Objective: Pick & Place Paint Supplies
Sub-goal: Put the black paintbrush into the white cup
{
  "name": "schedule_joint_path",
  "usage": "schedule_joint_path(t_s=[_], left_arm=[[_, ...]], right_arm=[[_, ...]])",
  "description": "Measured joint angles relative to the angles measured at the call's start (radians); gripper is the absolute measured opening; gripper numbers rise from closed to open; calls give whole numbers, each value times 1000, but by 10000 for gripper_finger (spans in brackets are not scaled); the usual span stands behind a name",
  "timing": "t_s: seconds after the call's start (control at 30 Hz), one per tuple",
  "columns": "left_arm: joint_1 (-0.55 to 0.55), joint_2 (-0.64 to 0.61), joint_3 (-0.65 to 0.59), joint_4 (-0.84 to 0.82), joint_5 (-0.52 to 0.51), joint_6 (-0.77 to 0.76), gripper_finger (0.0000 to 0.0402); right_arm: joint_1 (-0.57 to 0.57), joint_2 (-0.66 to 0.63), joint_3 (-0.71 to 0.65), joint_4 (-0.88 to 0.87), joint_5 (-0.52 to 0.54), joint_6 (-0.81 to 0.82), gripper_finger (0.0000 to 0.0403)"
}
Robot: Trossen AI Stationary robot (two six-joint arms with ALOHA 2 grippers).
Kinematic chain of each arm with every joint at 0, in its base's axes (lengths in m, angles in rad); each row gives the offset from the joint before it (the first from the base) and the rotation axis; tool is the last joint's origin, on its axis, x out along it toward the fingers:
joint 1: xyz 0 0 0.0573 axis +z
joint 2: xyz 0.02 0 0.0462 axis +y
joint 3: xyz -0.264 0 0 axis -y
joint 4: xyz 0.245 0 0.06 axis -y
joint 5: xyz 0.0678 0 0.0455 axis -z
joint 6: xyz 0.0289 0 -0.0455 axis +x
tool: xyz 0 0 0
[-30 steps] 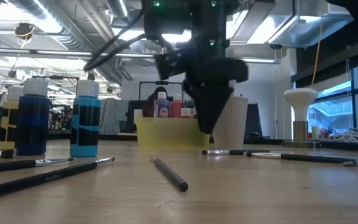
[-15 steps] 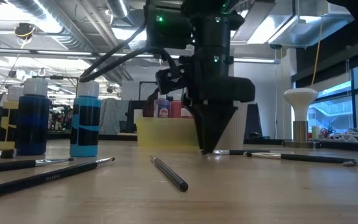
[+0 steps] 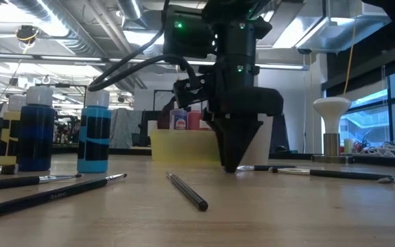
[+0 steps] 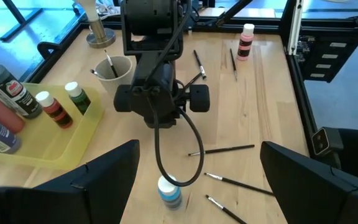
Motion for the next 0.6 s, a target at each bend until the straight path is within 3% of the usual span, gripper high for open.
schedule_joint_path(t_s=[0.6], left_arm=[[0,5,0,0,0,1,331]], right_arm=[[1,1,0,0,-26,3,6]])
